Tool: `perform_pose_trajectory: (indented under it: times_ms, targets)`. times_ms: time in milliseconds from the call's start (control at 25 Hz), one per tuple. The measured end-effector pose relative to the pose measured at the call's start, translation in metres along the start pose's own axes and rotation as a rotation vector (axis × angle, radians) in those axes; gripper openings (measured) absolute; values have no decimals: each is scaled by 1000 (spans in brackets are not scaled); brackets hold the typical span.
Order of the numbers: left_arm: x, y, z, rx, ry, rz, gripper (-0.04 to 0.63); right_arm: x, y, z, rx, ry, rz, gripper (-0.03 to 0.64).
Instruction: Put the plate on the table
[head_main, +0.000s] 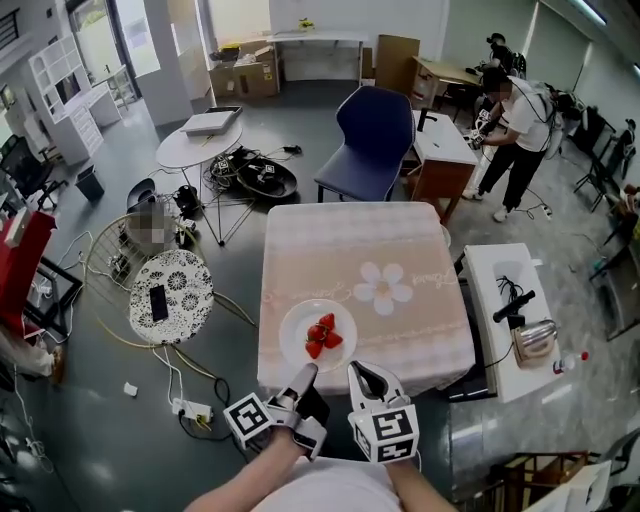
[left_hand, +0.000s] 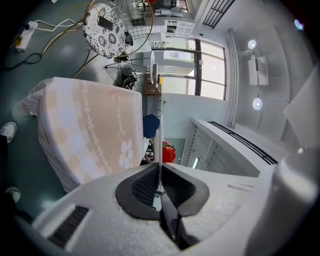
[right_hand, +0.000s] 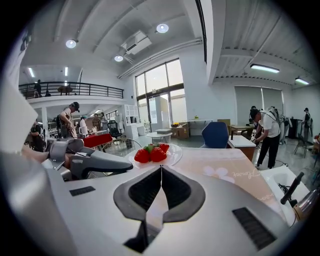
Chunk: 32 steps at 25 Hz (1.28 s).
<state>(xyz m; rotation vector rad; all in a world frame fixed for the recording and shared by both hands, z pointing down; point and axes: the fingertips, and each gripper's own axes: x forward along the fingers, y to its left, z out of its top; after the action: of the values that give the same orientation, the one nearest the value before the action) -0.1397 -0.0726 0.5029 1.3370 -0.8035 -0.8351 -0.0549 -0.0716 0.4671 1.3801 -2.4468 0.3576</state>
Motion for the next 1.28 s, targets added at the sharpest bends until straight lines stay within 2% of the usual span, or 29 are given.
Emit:
perform_pose_trajectory:
  times_ms: [360,560,800,1280]
  targets:
    - [-8,7,48,-22,-31,-4,18,41,33,15,-48,2,31,5]
    - [-2,7,56,-28,-14,1,18,48,32,15,-38,12,16,5]
    - [12,7,55,-25,4,0,18,50,19,14,-24,14,-7,5]
    - [61,11,53,10,-1,18,18,83,-24,29,-12,-5,49,5]
